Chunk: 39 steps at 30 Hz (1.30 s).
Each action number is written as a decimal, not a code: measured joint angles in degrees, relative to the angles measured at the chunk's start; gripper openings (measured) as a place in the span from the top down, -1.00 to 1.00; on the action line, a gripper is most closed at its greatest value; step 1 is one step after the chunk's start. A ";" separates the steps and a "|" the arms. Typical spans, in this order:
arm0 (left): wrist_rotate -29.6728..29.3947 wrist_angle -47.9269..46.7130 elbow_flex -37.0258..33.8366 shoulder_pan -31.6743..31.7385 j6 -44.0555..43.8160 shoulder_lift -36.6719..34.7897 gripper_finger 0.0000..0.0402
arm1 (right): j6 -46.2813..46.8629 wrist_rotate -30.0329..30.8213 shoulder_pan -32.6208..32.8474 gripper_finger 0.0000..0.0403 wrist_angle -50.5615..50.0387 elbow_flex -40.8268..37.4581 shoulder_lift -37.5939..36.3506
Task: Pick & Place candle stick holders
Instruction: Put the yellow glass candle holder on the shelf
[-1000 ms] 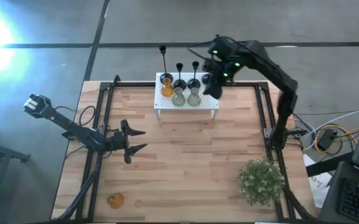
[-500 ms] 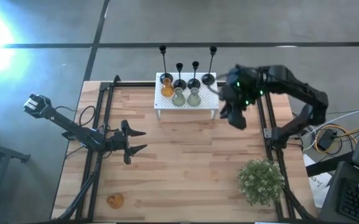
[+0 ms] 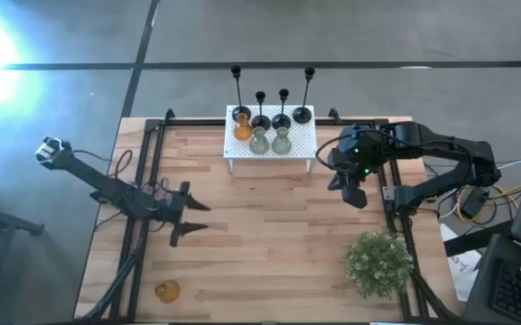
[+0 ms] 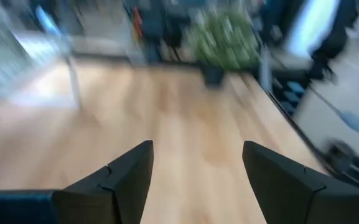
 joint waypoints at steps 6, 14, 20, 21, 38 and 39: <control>13.46 -42.16 18.02 -1.23 -23.46 1.01 -0.14 | 0.01 -0.05 0.00 0.96 5.45 -6.67 -3.01; 21.59 -64.25 31.19 -9.55 -47.93 9.20 -0.01 | -0.17 -0.03 0.00 0.96 9.83 -12.94 -3.55; 29.06 -63.93 33.88 -16.68 -60.78 19.07 0.01 | -0.20 -0.02 -0.02 0.96 10.92 -15.12 -3.55; 30.54 -64.07 34.53 -17.66 -62.26 20.85 0.01 | -0.41 -0.01 -0.02 0.96 11.71 -15.21 -3.55; 33.82 -62.73 41.74 -26.21 -78.16 38.34 0.01 | -4.09 -0.01 -0.02 0.96 16.67 -15.28 -3.55; 33.81 -62.33 41.96 -26.45 -78.57 38.63 0.01 | -4.28 -0.01 -0.02 0.96 16.69 -15.28 -3.55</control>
